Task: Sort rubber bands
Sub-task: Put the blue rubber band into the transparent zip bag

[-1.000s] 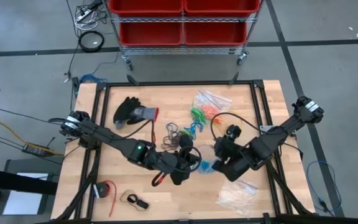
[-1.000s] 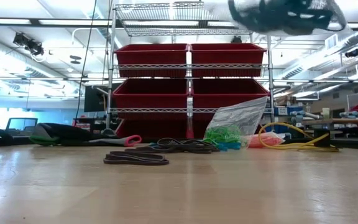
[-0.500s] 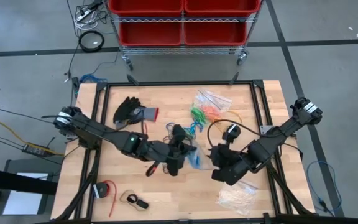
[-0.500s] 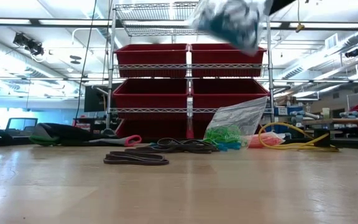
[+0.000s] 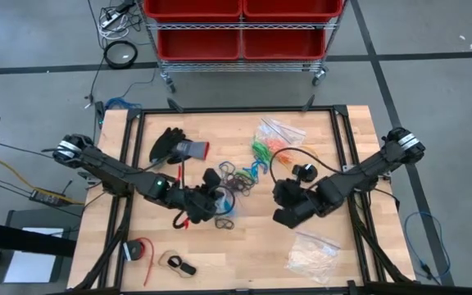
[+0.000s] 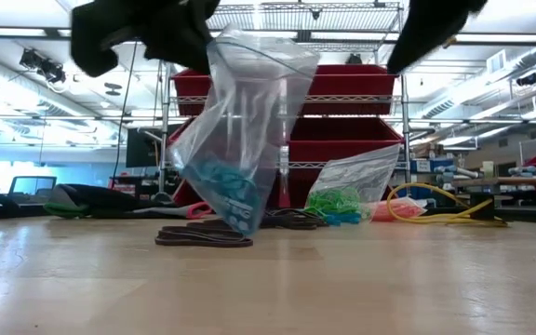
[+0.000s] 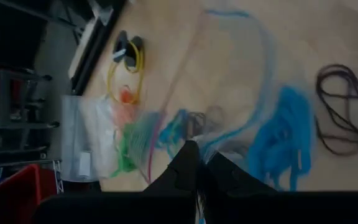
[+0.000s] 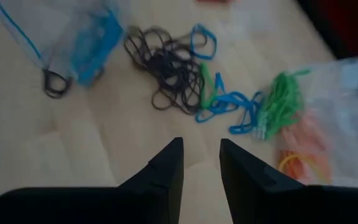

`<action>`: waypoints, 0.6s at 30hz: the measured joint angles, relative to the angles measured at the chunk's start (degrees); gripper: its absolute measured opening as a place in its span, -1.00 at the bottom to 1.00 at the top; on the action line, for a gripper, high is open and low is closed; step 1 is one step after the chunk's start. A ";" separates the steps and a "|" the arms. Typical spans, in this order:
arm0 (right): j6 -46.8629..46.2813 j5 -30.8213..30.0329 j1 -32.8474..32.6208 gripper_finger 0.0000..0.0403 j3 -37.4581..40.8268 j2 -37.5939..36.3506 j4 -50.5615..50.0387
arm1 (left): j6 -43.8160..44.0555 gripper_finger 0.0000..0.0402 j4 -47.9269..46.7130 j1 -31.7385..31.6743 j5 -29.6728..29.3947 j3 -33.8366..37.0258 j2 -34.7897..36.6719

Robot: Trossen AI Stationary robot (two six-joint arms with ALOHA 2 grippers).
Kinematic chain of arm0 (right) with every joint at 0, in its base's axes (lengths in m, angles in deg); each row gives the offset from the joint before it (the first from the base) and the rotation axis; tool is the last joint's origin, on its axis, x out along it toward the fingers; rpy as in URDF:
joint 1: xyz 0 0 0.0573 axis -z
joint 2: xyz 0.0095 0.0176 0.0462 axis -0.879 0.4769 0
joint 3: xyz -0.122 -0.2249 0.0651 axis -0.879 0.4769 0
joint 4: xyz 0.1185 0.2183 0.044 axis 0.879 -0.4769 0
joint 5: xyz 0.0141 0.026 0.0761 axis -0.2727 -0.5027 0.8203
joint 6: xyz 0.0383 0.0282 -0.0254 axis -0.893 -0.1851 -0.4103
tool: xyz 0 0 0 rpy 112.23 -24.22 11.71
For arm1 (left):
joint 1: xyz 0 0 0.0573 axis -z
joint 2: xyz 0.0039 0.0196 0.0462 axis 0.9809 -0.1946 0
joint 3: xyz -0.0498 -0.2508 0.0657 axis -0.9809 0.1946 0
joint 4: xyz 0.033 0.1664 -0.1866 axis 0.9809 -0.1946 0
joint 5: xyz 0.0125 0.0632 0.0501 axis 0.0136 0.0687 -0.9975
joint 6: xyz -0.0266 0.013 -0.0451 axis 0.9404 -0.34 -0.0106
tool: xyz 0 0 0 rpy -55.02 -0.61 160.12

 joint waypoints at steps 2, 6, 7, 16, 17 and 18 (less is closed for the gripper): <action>1.85 1.84 2.43 -0.55 4.02 0.01 5.59 | 0.00 -0.94 -1.23 0.43 0.04 0.37 0.35; 7.32 5.81 8.25 -0.58 11.86 0.07 20.80 | 0.00 -0.94 -0.35 0.78 0.05 0.36 0.55; 8.91 7.21 9.96 -0.58 13.97 0.07 25.50 | 0.00 -0.94 -0.55 0.80 0.05 0.36 0.57; 15.48 17.01 25.58 -0.55 29.36 0.78 52.02 | 0.01 -0.94 0.60 2.13 0.04 0.33 0.98; 15.56 17.85 26.50 -0.55 30.27 1.42 53.54 | 0.00 -0.94 1.34 2.26 0.05 0.29 1.08; 15.69 18.54 27.25 -0.54 30.94 2.37 54.93 | 0.00 -0.94 1.75 2.42 0.06 0.29 1.38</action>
